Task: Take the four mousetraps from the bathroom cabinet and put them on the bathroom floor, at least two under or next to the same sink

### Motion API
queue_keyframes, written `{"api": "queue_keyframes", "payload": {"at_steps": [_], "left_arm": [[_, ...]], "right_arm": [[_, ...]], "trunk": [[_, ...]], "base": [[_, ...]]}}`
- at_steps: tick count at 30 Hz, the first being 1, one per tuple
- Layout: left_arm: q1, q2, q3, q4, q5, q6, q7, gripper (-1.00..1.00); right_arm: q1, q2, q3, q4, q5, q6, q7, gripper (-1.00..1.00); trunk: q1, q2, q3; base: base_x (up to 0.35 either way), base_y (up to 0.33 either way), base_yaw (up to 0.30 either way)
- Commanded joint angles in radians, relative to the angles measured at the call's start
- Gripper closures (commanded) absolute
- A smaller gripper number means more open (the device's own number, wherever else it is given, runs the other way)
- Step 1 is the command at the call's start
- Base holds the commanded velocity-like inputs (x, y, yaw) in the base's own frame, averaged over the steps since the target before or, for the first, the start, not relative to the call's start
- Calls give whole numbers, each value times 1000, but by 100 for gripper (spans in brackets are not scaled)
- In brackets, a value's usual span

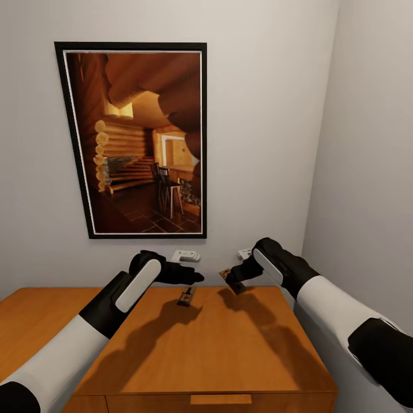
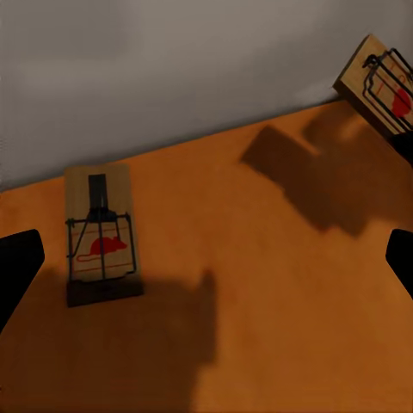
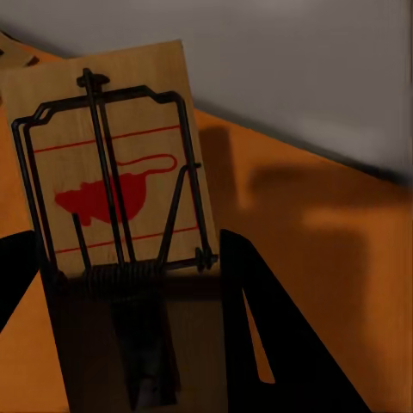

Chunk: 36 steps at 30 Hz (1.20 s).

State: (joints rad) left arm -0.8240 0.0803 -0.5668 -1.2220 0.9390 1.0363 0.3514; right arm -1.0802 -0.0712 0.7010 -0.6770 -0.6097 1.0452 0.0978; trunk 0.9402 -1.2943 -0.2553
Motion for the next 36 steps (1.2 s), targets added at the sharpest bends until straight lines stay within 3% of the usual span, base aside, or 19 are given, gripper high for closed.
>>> {"api": "queue_keyframes", "payload": {"at_steps": [1,28,36], "left_arm": [[-1,1,-2,-1,10,1,10,-100],[-1,5,-3,1,12,1,10,-100],[-1,6,-4,2,13,1,10,-100]], "right_arm": [[-2,-2,4,0,7,2,7,100],[-2,-16,5,1,7,2,-37,100],[-1,-16,5,1,7,2,-38,100]], "trunk": [[0,-1,-1],[0,-1,-1],[0,-1,-1]], "base": [[0,0,0],[0,1,0],[0,166,0]]}}
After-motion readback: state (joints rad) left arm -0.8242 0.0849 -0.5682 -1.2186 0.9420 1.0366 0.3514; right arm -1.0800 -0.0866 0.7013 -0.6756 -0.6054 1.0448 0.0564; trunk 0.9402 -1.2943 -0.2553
